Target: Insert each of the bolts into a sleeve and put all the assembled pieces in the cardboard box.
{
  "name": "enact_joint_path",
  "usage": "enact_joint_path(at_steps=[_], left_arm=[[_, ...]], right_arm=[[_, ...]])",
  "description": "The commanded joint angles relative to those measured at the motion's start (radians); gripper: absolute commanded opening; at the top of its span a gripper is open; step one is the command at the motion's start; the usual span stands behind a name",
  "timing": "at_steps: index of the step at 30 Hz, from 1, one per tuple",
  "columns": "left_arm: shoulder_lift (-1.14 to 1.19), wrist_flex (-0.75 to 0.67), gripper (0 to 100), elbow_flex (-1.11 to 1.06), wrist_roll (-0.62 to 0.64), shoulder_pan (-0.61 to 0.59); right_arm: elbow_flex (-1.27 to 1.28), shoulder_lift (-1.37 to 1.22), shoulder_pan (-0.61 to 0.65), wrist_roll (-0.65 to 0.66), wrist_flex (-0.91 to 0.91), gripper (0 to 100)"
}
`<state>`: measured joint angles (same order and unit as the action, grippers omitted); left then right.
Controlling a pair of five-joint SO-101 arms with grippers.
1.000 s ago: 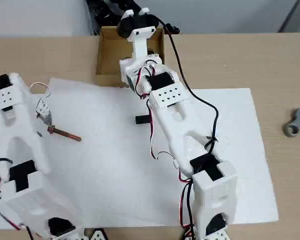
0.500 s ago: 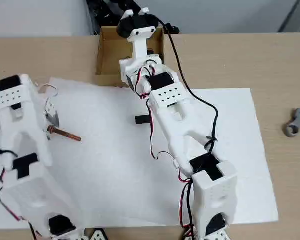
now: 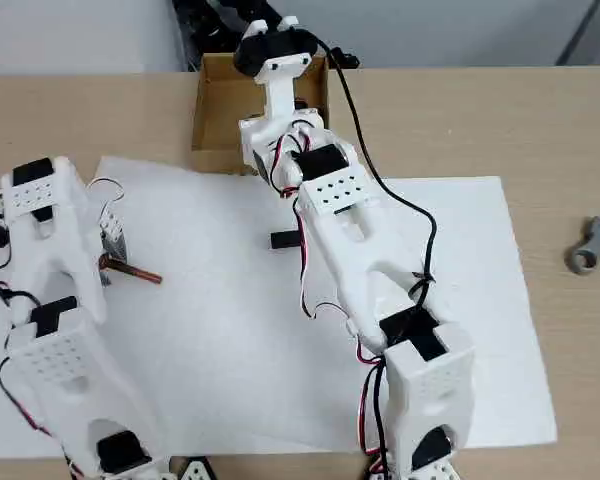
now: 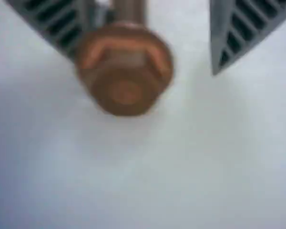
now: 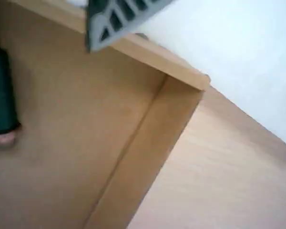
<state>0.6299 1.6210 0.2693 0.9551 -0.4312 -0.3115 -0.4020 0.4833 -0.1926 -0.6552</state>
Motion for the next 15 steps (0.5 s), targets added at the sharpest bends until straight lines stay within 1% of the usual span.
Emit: enact_joint_path(at_steps=[1, 3, 5, 7, 10, 13, 15], left_arm=[[0.048, -0.038, 0, -0.010, -0.011, -0.003], [0.046, -0.028, 0, -0.001, -0.015, 0.005], [0.046, 0.012, 0, 0.019, -0.017, 0.011], [0.046, 0.055, 0, 0.062, -0.021, 0.012], [0.046, 0.132, 0, 0.170, -0.087, 0.014], [0.040, 0.133, 0, 0.239, -0.143, 0.026], [-0.005, 0.133, 0, 0.246, -0.180, 0.034]], right_arm=[[-0.044, 0.067, 0.007, 0.002, -0.002, 14.0], [-0.044, 0.068, 0.007, 0.002, -0.005, 14.0], [-0.044, 0.073, 0.007, 0.002, -0.044, 14.0], [-0.049, 0.076, 0.008, 0.002, -0.122, 14.0], [-0.072, 0.099, 0.008, 0.002, -0.268, 14.0], [-0.112, 0.133, 0.007, 0.008, -0.420, 14.0], [-0.150, 0.139, 0.002, 0.040, -0.518, 14.0]])
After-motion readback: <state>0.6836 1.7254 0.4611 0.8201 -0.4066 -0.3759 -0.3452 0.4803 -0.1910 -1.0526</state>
